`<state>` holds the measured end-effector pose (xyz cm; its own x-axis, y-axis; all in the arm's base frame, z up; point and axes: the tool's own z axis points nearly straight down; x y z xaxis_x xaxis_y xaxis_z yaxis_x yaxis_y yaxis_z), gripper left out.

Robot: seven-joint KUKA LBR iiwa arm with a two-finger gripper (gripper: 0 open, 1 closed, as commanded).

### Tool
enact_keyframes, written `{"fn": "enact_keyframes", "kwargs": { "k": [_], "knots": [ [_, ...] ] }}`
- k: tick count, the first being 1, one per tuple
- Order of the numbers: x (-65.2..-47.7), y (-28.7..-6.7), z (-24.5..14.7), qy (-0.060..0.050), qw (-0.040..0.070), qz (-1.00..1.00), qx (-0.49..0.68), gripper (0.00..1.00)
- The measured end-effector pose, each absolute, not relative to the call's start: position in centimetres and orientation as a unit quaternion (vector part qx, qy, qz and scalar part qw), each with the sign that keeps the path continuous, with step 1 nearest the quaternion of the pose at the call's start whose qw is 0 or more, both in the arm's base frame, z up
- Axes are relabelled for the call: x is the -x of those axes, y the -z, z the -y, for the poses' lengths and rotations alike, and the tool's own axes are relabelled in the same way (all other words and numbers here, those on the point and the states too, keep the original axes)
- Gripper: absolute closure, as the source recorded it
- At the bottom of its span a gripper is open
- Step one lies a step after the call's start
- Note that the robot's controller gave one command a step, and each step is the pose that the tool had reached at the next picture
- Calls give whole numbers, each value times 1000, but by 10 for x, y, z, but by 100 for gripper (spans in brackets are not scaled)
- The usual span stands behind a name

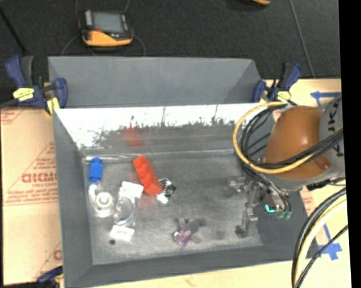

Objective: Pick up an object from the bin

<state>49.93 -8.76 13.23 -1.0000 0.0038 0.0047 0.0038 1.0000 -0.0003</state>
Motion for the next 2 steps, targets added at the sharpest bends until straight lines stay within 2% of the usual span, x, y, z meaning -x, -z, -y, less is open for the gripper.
{"fn": "enact_keyframes", "kwargs": {
  "k": [1, 2],
  "knots": [
    [-525, -88, -18, 1, 0, 992, -127, 0],
    [-531, -70, 9, 0, -1, 954, -299, 0]
  ]
}}
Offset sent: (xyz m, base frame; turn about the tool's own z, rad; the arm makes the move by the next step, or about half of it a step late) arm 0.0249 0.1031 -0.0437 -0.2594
